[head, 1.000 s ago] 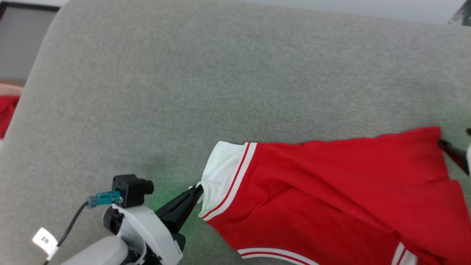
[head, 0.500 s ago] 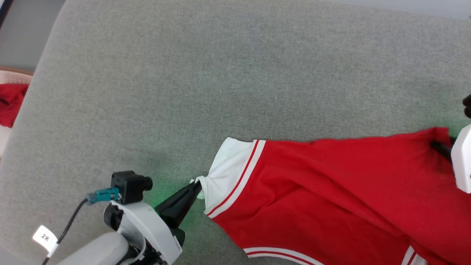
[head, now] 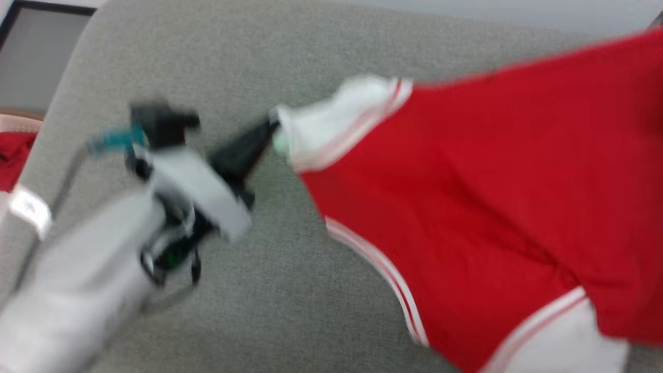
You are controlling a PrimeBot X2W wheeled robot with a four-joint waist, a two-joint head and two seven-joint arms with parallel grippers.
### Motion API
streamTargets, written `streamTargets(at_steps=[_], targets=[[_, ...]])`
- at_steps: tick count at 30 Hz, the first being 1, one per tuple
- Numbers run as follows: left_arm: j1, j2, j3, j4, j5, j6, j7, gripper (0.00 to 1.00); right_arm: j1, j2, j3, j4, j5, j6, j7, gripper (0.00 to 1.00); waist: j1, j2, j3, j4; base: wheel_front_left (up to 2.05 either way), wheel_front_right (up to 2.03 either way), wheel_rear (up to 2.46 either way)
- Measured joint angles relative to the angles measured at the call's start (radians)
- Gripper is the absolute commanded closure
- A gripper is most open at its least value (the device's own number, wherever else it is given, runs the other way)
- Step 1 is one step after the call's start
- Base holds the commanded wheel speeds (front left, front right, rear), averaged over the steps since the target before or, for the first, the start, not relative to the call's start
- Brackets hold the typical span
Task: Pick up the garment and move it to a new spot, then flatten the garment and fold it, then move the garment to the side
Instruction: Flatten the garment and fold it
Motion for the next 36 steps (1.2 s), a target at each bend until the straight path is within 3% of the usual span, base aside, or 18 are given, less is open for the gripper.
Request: streamTargets(at_steps=[8,16,20,26,30,36], targets=[[-0.406,-0.110,0.120,0.260,-0.033,-0.008,-0.013,1.00,-0.337,0.115,-0.185,0.169,-0.104,0.000,-0.124,1.00,0.0000,-0.0001,0.073,-0.030,0.00,0.00,0.00],[-0.786,-0.170,0.241,0.560,-0.035,-0.009,-0.068,1.00,-0.638,0.196,-0.290,0.315,-0.192,0.005,-0.239,1.00,0.0000,0.0000,0.173,-0.075,0.00,0.00,0.00],[-0.927,-0.202,0.290,0.611,-0.032,-0.010,-0.091,1.00,-0.756,0.206,-0.326,0.374,-0.227,0.008,-0.292,1.00,0.0000,0.0000,0.210,-0.101,0.00,0.00,0.00],[-0.909,-0.219,0.285,0.587,-0.060,-0.009,-0.099,1.00,-0.789,0.204,-0.272,0.434,-0.242,0.005,-0.300,1.00,0.0000,0.0000,0.239,-0.122,0.00,0.00,0.00],[-0.803,-0.212,0.242,0.526,-0.129,-0.008,-0.080,1.00,-0.711,0.195,-0.190,0.426,-0.193,0.002,-0.290,1.00,0.0000,0.0000,0.238,-0.118,0.00,0.00,0.00],[-0.551,-0.150,0.147,0.269,-0.251,-0.007,-0.054,1.00,-0.506,0.146,-0.032,0.272,-0.040,0.000,-0.259,1.00,0.0000,0.0000,0.218,-0.110,0.00,0.00,0.00]])
